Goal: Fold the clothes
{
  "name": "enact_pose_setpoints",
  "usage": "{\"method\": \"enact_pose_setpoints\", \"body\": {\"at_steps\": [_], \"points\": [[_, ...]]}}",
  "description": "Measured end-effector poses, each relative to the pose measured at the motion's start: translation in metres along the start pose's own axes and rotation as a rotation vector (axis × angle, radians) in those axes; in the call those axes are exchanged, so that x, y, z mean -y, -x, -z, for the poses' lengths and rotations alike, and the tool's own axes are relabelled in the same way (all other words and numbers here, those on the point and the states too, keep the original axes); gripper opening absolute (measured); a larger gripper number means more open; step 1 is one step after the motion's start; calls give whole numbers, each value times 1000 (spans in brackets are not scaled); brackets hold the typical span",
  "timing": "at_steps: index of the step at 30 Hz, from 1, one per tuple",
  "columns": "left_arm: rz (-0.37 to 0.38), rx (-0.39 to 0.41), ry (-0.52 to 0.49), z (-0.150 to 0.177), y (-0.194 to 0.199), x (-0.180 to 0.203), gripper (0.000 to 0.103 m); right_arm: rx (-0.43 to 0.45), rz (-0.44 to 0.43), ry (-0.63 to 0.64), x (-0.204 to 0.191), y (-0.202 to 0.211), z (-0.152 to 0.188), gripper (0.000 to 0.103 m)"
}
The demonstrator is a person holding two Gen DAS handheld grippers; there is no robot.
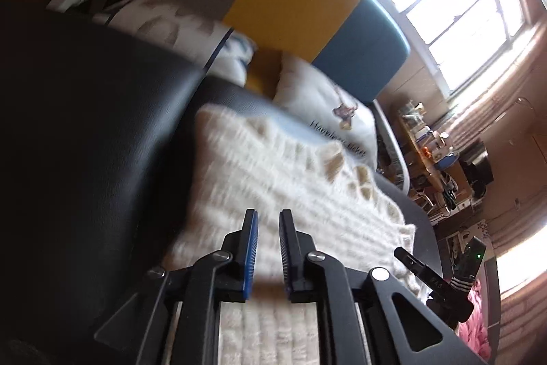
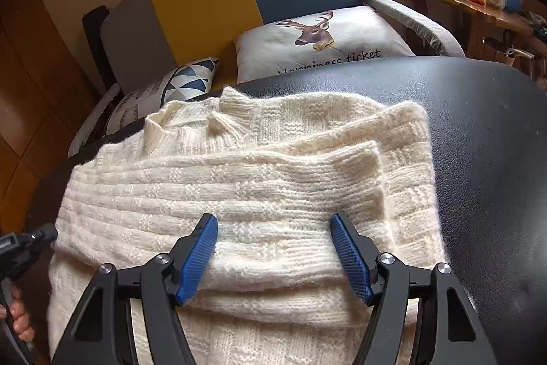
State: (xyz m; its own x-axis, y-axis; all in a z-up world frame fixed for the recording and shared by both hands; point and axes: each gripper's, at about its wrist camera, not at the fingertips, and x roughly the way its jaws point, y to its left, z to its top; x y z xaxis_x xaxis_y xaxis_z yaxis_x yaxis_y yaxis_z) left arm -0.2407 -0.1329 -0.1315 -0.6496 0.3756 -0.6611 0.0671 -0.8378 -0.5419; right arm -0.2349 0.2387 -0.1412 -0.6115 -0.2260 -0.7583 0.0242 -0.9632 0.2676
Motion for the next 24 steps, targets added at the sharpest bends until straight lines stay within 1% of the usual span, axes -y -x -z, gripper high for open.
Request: {"method": "enact_pose_setpoints", "body": {"at_steps": [2, 3, 6, 8, 9, 11, 12, 13, 16, 17, 19, 21, 24], "points": [[-26, 29, -35, -18, -7, 5, 12, 11, -22, 8, -5, 5, -9, 70], [-44, 29, -42, -26, -13, 4, 12, 16, -35, 18, -10, 6, -14, 70], [-106, -23, -33, -46, -39, -9, 12, 16, -61, 77, -31, 3, -27, 70], [-175, -76, -18, -47, -59, -26, 12, -5, -56, 125, -44, -7, -31, 70], [-187, -88, -9, -47, -66, -32, 11, -27, -36, 144, -48, -16, -32, 70], [-180, -61, -42, -41, -62, -36, 11, -90, 17, 165, -50, -38, -28, 70], [-176, -47, -58, -38, -60, -37, 11, -92, 23, 173, -49, -43, -24, 71], [-176, -37, -72, -36, -58, -38, 11, -66, 19, 187, -48, -44, -19, 73], [-190, -47, -74, -40, -53, -27, 11, -38, 10, 204, -47, -42, -14, 73], [-189, -43, -78, -41, -49, -22, 11, -40, 4, 203, -46, -42, -15, 73], [-150, -32, -98, -42, -42, -10, 12, -48, -5, 211, -46, -40, -17, 73], [-91, -34, -117, -45, -41, 4, 13, -58, -14, 220, -46, -39, -20, 73], [18, -67, -154, -51, -52, 29, 14, -54, -7, 223, -46, -42, -33, 73]]}}
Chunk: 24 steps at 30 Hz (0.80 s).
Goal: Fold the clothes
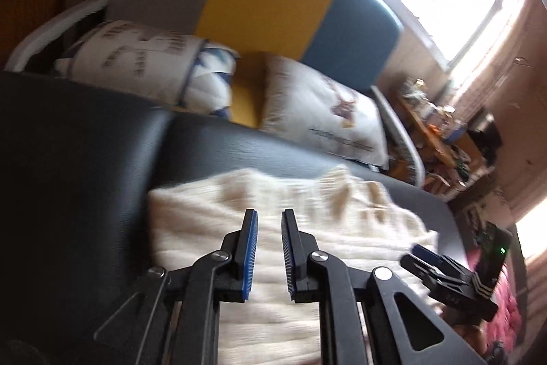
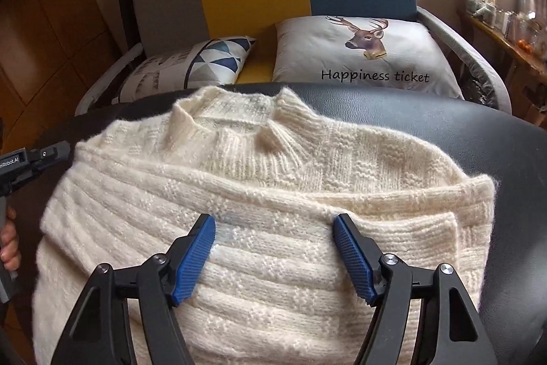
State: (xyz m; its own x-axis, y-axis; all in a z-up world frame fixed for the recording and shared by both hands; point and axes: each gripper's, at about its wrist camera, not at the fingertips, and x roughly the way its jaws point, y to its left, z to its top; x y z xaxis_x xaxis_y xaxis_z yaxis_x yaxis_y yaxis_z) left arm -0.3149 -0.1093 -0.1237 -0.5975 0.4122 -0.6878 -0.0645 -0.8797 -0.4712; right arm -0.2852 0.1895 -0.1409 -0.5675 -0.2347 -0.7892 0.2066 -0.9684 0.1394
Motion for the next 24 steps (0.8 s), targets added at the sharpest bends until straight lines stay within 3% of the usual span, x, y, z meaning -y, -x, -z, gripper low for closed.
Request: {"method": "enact_pose_setpoints", "body": {"at_steps": [3, 8, 11, 16, 22, 24], "points": [[88, -49, -58, -12, -21, 32, 14, 5, 10, 2, 3, -3, -14, 73], [169, -144, -156, -18, -62, 82, 14, 14, 27, 5, 7, -8, -36, 71], [229, -225, -133, -21, -94, 100, 14, 17, 27, -1, 12, -11, -46, 69], [286, -386, -68, -33, -157, 112, 24, 22, -104, 10, 20, -10, -31, 69], [369, -417, -121, -40, -184, 132, 28, 32, -176, -12, 30, -22, -13, 71], [401, -423, -140, -42, -191, 139, 21, 50, -204, -28, 35, -22, -10, 73]]}}
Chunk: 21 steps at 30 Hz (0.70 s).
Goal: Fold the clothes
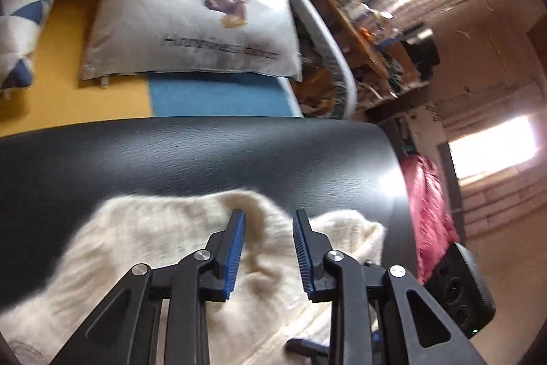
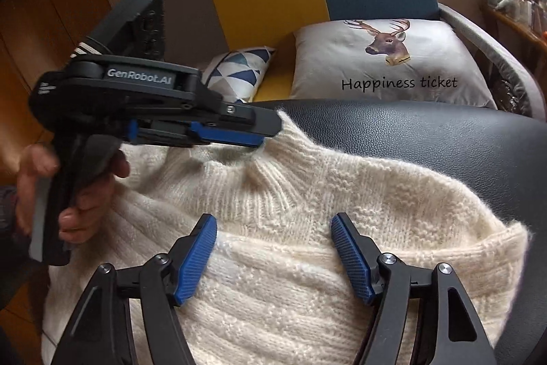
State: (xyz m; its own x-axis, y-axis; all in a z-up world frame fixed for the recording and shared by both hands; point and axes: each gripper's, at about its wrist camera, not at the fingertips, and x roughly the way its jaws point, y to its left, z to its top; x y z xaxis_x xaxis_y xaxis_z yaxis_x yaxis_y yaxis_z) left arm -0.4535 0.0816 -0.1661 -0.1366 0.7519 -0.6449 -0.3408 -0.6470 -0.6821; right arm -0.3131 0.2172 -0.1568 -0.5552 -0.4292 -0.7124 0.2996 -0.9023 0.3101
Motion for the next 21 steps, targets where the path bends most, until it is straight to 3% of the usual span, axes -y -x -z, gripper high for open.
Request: {"method": "enact_pose_setpoints", "body": {"at_steps": [1, 4, 7, 12, 13, 14, 18, 21], "points": [[14, -4, -12, -3, -4, 2, 1, 9, -14, -8, 2, 0, 1, 73], [38, 22, -48, -13, -9, 9, 2, 28, -37, -24, 6, 4, 2, 73], [-90, 12, -33, -22, -27, -2, 2, 38, -42, -28, 8, 5, 2, 73], [-147, 0, -4, -20, -27, -9, 6, 35, -26, -19, 6, 6, 1, 73], [-151, 7, 2, -19, -21, -7, 16, 34, -25, -18, 6, 5, 0, 73], [-139, 32, 14, -18, -9, -7, 19, 34, -25, -18, 7, 5, 0, 73], [-101, 184, 68, 5, 60, -17, 19, 26, -34, -30, 8, 6, -2, 73], [-103, 262, 47, 41, 101, -24, 19, 18, -49, -57, 7, 15, -12, 73]]}}
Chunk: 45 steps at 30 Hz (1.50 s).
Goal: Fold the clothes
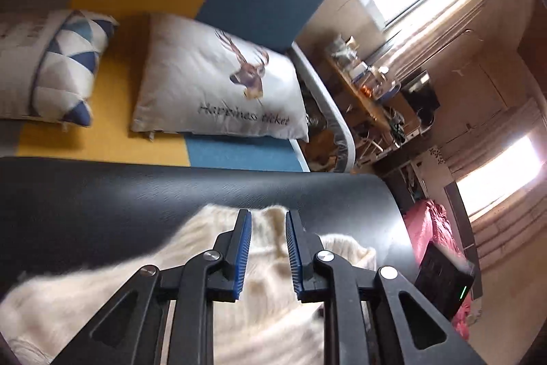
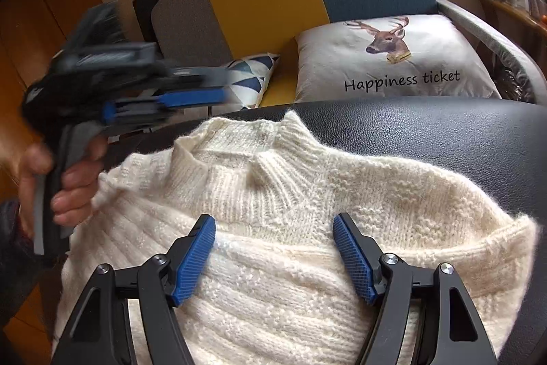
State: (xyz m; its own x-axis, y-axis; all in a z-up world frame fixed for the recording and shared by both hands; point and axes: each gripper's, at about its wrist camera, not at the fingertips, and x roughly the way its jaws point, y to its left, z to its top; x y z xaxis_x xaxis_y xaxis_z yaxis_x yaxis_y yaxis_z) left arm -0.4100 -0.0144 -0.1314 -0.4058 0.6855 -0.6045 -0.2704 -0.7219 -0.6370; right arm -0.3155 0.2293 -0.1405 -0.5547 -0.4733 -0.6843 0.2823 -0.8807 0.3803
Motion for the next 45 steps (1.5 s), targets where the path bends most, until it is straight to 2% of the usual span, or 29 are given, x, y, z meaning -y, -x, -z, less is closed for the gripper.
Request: {"method": "enact_pose_setpoints", "body": {"at_steps": [1, 3, 4, 7, 11, 15, 18, 20, 22, 23, 26, 29, 34, 35, 37, 40, 42, 45], "points": [[3, 0, 15, 8, 7, -5, 19, 15, -48, -26, -2, 4, -7, 73], [-13, -15, 17, 22, 10, -12, 19, 55, -203, -98, -7, 10, -26, 74], [-28, -28, 9, 28, 9, -14, 19, 52, -263, -123, -11, 5, -38, 79], [-54, -53, -13, 41, 7, -18, 19, -27, -371, -198, -23, -25, -64, 83], [-61, -81, -49, 52, 3, -22, 19, -161, -421, -287, -33, -75, -79, 87], [-67, -66, -74, 63, -4, -29, 16, -244, -539, -336, -49, -115, -83, 88], [-89, -45, -104, 67, -3, -28, 14, -203, -614, -360, -57, -129, -89, 89], [-83, -43, -90, 67, -2, -32, 14, -129, -588, -384, -54, -130, -94, 91], [-65, -42, -70, 66, 0, -36, 12, -125, -462, -386, -45, -128, -98, 92], [-60, -40, -65, 66, 1, -38, 12, -129, -444, -382, -42, -123, -98, 92], [-55, -37, -61, 67, 3, -39, 12, -143, -457, -331, -41, -98, -92, 92], [-63, -33, -67, 68, 2, -36, 12, -188, -461, -293, -43, -86, -82, 99], [-77, -26, -79, 69, 0, -31, 13, -275, -510, -302, -55, -128, -81, 102], [-79, -25, -81, 70, 0, -30, 13, -273, -553, -312, -60, -136, -84, 102], [-85, -23, -85, 70, -1, -28, 12, -213, -624, -364, -61, -144, -91, 103], [-97, -24, -74, 70, -1, -30, 11, -170, -521, -377, -53, -146, -94, 103], [-92, -24, -67, 70, -2, -31, 10, -144, -434, -344, -47, -133, -92, 103], [-89, -26, -57, 69, -3, -33, 10, -123, -351, -261, -42, -99, -89, 103]]}}
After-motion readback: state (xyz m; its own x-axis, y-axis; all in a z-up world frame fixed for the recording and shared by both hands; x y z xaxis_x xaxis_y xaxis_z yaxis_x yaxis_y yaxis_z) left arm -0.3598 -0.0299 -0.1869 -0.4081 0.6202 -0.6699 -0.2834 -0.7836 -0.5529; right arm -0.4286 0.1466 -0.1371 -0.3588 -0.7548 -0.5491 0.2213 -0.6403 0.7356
